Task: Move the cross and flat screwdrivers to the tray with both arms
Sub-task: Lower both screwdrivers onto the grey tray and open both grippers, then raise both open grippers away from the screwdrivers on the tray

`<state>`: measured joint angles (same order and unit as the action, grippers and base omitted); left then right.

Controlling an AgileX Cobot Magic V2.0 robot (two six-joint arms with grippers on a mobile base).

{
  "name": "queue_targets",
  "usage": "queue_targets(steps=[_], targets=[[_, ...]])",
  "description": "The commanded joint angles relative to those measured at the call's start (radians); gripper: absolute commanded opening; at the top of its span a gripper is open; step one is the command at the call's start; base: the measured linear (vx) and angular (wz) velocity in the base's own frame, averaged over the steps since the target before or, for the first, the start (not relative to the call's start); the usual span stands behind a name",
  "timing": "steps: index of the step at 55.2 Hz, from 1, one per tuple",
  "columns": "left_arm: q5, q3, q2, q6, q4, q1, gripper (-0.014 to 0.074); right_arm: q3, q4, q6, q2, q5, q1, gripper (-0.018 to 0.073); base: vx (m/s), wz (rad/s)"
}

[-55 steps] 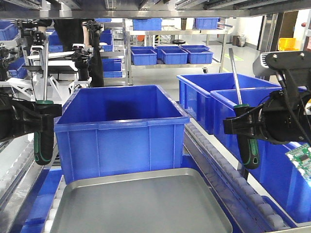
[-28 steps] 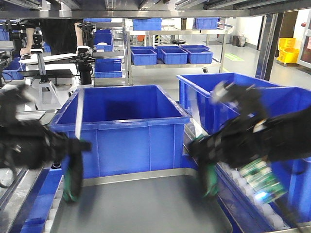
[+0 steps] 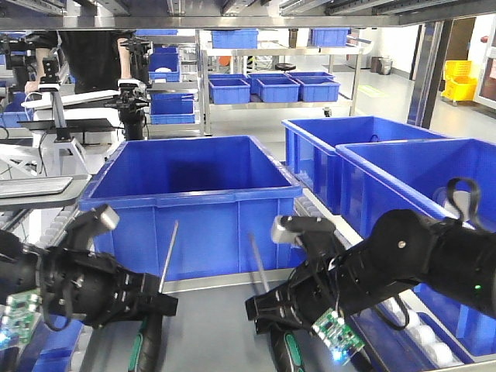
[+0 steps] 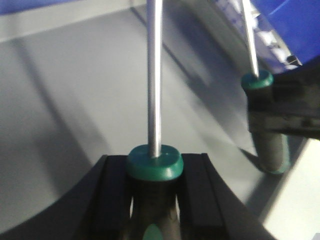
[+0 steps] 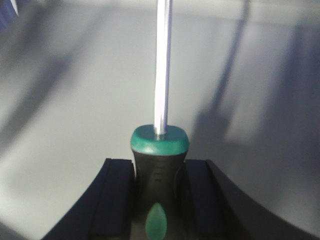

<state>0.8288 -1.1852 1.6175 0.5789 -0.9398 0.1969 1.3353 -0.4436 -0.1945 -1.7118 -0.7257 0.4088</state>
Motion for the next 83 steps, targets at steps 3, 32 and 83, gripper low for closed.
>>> queue_targets(steps=[3,32,83], targets=[[-0.026,-0.034,-0.017,-0.014,-0.069,0.005,0.0213,0.034,-0.024,0.017,0.043,0.05,-0.003,0.0172,0.0,0.0],[-0.052,-0.049,-0.124,-0.012,-0.057,0.001,0.0507,0.034,-0.01,0.026,0.1,0.082,-0.003,0.0572,0.0,0.0],[-0.393,0.117,-0.593,-0.131,0.194,0.005,0.0434,0.034,-0.011,0.026,0.233,0.097,-0.003,0.0565,0.0,0.0]])
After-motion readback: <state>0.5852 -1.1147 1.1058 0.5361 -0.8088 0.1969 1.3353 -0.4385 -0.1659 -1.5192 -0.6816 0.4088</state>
